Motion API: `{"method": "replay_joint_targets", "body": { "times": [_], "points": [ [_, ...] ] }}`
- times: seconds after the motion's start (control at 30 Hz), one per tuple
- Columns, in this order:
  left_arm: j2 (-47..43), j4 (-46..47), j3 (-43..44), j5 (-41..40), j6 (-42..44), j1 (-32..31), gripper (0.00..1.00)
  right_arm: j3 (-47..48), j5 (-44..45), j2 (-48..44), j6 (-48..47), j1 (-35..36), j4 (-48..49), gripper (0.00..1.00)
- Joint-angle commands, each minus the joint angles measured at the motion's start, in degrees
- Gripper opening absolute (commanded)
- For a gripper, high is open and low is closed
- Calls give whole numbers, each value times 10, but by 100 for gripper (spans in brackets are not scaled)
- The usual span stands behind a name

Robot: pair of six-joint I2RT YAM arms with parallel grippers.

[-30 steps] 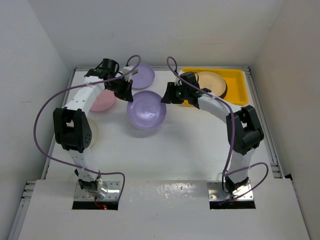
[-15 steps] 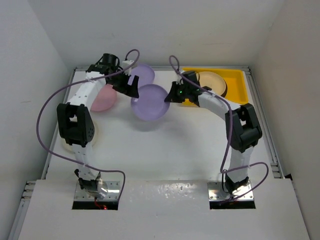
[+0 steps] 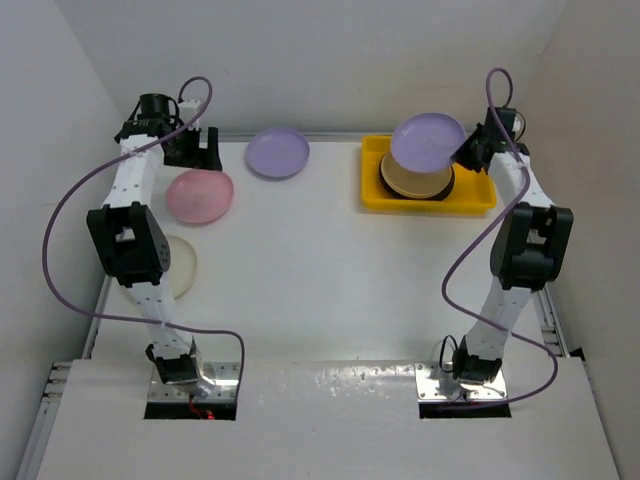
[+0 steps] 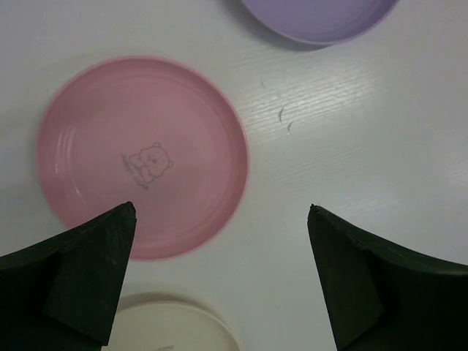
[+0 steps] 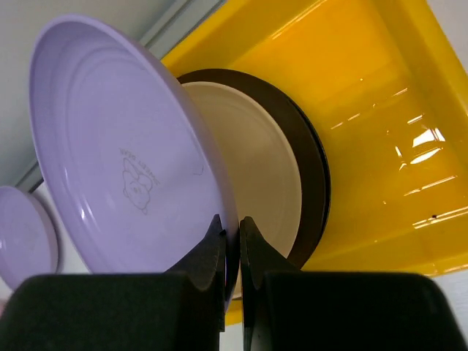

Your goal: Place the plates into the plastic bin on the countertop

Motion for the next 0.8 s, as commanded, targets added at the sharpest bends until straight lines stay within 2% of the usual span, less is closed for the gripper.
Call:
{"method": "replay_joint_targets", "body": {
  "times": [0.0, 0.17, 0.23, 0.27, 0.3, 0.4, 0.57, 0.77],
  "points": [
    [32, 7, 20, 24, -26, -7, 100, 50, 1, 38, 18, 8, -33, 0],
    [61, 12, 53, 44, -39, -7, 100, 84, -2, 86, 24, 6, -61, 0],
    [73, 12, 58, 44, -39, -12, 100, 83, -3, 96, 23, 7, -65, 7],
    [73, 12, 58, 44, -39, -12, 100, 82, 0, 97, 24, 5, -69, 15],
    [79, 18, 63, 44, -34, -17, 100, 75, 5, 98, 23, 6, -70, 37],
    [95, 39, 70, 32, -34, -30, 100, 81, 13, 106, -6, 9, -85, 78],
    [144, 136, 97, 11, -102, -59, 100, 126, 70, 120, -73, 18, -160, 86],
    [281, 198, 215, -113, -132, -110, 100, 68, 89, 56, -100, 26, -152, 87]
  ]
}}
